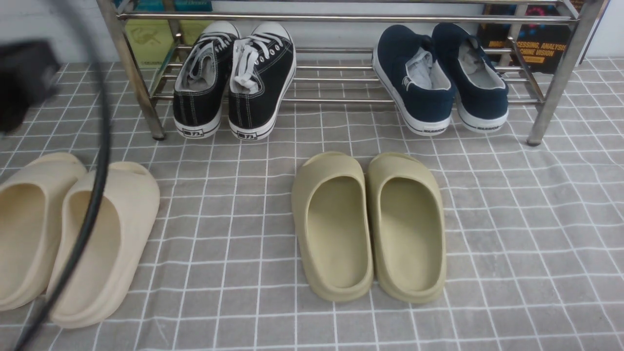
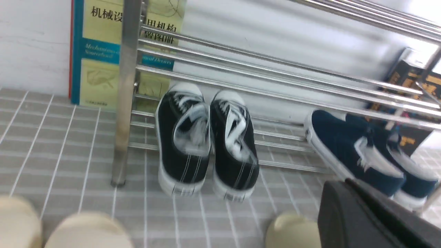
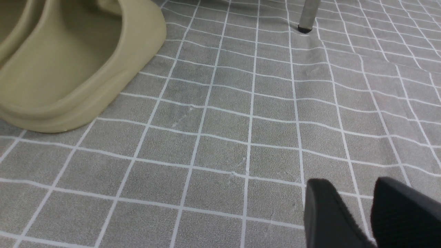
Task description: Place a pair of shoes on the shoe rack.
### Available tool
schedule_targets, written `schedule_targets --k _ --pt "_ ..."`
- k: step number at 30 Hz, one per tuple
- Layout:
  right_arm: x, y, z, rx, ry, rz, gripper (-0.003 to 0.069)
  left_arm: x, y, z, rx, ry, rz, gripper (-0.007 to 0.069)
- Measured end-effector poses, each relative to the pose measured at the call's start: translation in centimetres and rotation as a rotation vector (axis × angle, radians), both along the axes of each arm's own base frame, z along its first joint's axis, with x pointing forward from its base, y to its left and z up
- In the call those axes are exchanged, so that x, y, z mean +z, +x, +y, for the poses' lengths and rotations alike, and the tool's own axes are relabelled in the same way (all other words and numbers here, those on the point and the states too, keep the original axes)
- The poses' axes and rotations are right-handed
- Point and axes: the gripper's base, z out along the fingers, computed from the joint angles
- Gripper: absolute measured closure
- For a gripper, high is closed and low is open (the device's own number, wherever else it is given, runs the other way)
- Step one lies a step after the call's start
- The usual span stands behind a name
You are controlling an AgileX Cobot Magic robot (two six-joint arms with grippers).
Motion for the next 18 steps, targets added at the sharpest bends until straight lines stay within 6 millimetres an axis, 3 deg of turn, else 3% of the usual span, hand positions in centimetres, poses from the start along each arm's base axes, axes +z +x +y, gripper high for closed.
schedule_targets --k 1,2,4,9,14,18 --pt "0.0 0.0 0.0 0.0 0.0 0.0 0.042 -1.4 -0.7 0.1 0.0 0.006 0.018 0.0638" --pt "0.0 0.0 0.0 0.0 0.0 0.0 0.042 -1.3 -0.9 0.2 0.0 0.005 0.011 0.0638" --pt "0.0 0.0 0.0 0.0 0.0 0.0 0.042 -5.8 -2.3 0.5 -0.001 0.025 0.092 0.0638" --pt "0.0 0.0 0.0 0.0 -0.001 0.0 0.042 -11.9 -4.0 0.8 -0.002 0.043 0.203 0.0638" --pt "0.0 0.0 0.0 0.0 -0.001 0.0 0.042 -15.6 -4.6 0.9 -0.003 0.059 0.311 0.0638" --pt "0.0 0.0 0.0 0.0 -0.001 0.0 0.042 -17.0 -5.1 0.9 -0.01 0.077 0.392 0.0638"
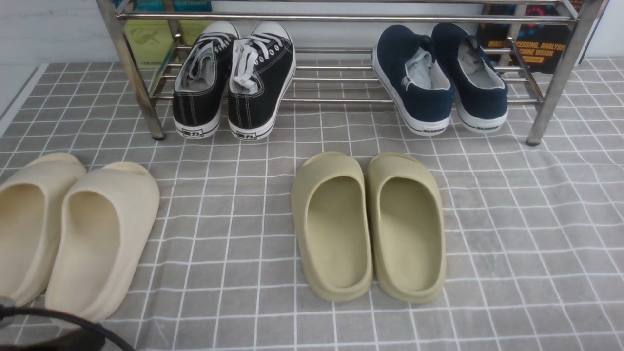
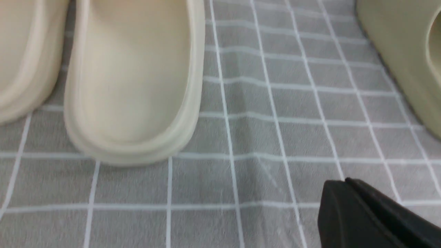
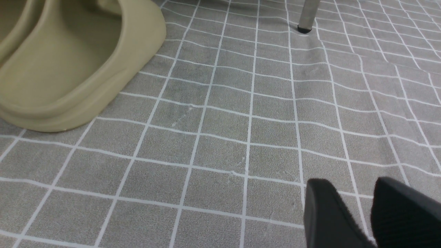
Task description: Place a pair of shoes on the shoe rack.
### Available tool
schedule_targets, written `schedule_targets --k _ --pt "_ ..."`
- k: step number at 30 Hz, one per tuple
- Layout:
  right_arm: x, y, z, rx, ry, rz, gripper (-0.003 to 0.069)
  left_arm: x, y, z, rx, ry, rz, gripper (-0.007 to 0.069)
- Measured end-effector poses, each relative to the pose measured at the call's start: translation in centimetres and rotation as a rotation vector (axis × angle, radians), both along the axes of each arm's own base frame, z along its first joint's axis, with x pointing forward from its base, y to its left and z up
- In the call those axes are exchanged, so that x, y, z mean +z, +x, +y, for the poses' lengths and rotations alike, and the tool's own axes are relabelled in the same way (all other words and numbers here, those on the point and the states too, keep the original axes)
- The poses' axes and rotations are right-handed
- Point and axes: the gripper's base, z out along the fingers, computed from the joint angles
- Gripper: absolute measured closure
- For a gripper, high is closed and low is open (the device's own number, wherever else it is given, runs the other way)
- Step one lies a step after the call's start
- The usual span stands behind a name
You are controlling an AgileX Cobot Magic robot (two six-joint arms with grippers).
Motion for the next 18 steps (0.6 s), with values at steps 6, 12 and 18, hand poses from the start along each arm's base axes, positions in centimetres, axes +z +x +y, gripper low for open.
schedule_targets --k 6,12,18 --pt "0.0 0.0 0.0 0.0 -0.001 0.0 0.042 0.0 -1.2 0.4 -0.008 0.027 -0.113 0.0638" --pt "0.0 0.0 0.0 0.0 -0.001 0.0 0.042 0.6 -3.1 0.9 -0.012 0.061 -0.282 0.0638" --pt "0.0 0.0 0.0 0.0 -0.004 0.001 0.042 -0.3 -3.6 1.2 0.0 0.109 -0.214 0.0638"
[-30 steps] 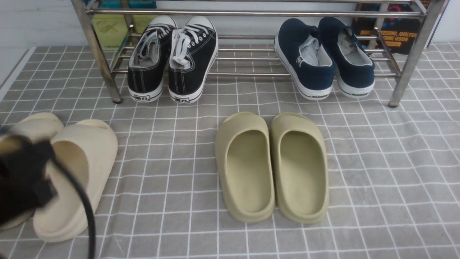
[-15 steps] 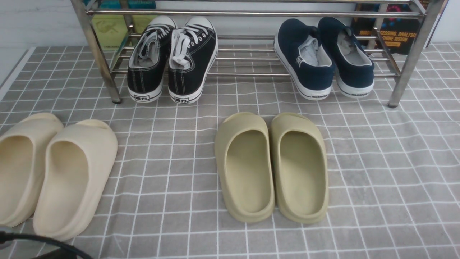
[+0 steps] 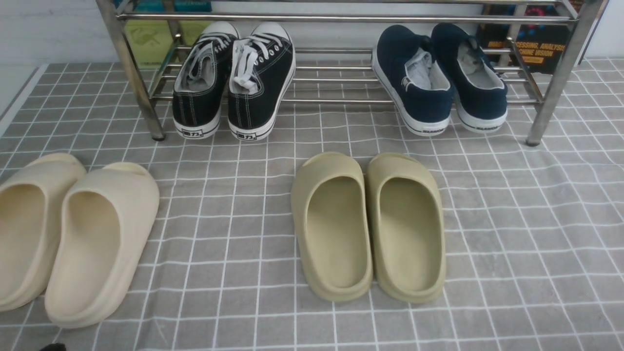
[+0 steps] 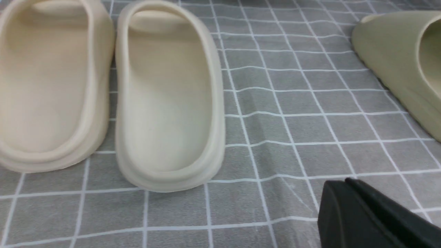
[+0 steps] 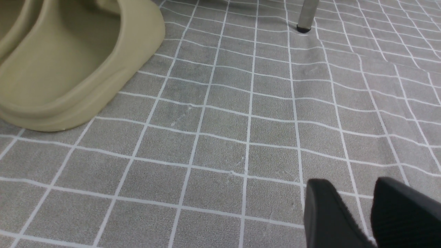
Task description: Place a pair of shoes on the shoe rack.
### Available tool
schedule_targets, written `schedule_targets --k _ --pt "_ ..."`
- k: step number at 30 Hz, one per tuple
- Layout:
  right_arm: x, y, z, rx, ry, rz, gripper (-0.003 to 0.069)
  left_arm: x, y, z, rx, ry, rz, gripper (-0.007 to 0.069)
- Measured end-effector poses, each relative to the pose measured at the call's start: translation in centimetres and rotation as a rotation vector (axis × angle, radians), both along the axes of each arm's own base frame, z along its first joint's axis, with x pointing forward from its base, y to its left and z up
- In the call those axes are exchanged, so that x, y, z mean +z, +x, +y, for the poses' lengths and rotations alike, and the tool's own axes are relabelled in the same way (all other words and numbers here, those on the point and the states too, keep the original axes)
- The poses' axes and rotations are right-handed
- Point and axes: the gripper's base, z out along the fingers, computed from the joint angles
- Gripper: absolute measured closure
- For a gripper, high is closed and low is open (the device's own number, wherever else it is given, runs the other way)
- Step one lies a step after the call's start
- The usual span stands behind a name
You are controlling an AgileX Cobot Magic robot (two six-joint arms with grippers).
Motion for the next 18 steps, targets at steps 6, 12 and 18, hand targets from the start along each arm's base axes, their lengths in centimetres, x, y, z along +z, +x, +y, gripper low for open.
schedule_targets --k 6,12,18 --pt "0.0 0.0 0.0 0.0 0.0 0.0 0.042 -1.2 0.8 0.2 0.079 -0.027 -0.095 0.0638" --pt "0.0 0.0 0.0 0.0 0.0 0.001 0.042 -1.9 0.8 0.3 0.067 0.027 -0.073 0.0638" --pt "0.0 0.0 0.0 0.0 0.0 0.001 0.042 -2.4 0.7 0.2 0.044 0.069 -0.035 0.0638"
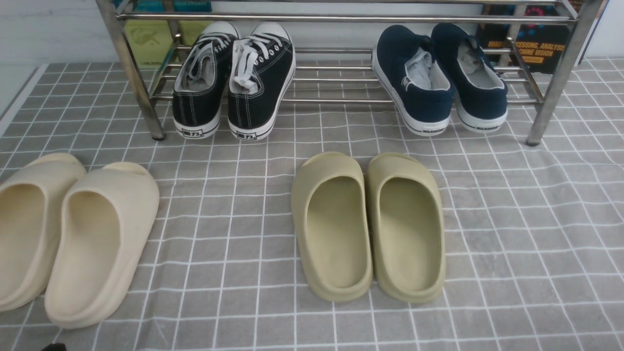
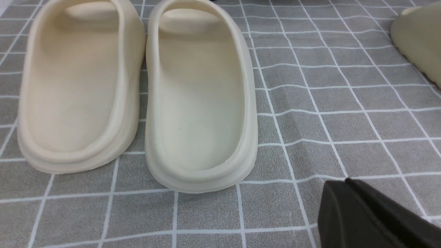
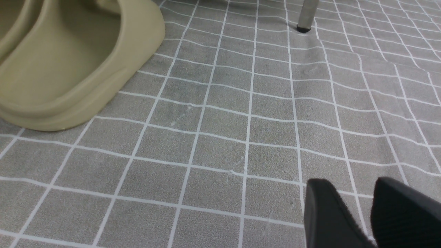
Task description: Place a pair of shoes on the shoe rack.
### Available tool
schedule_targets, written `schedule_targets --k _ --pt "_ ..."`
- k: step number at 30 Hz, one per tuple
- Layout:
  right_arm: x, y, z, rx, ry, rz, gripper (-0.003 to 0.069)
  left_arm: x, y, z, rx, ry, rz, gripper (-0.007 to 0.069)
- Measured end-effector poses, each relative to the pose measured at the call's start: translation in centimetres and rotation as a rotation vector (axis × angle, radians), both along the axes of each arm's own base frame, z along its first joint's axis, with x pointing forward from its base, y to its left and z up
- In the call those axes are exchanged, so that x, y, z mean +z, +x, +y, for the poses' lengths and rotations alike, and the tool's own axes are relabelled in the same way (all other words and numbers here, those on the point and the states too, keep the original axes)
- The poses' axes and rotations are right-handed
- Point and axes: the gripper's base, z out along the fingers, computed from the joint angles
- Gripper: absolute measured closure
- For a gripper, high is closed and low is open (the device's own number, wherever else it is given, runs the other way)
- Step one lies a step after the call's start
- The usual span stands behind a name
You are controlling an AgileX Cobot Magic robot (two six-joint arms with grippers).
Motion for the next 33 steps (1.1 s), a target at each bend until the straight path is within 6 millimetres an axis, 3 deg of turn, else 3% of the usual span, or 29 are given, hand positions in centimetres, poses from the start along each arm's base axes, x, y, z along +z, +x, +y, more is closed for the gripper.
schedule_targets --k 33 --pt "0.0 0.0 0.0 0.0 -0.001 0.0 0.042 -0.04 -0.02 -0.09 -0.002 -0.024 0.007 0.0636"
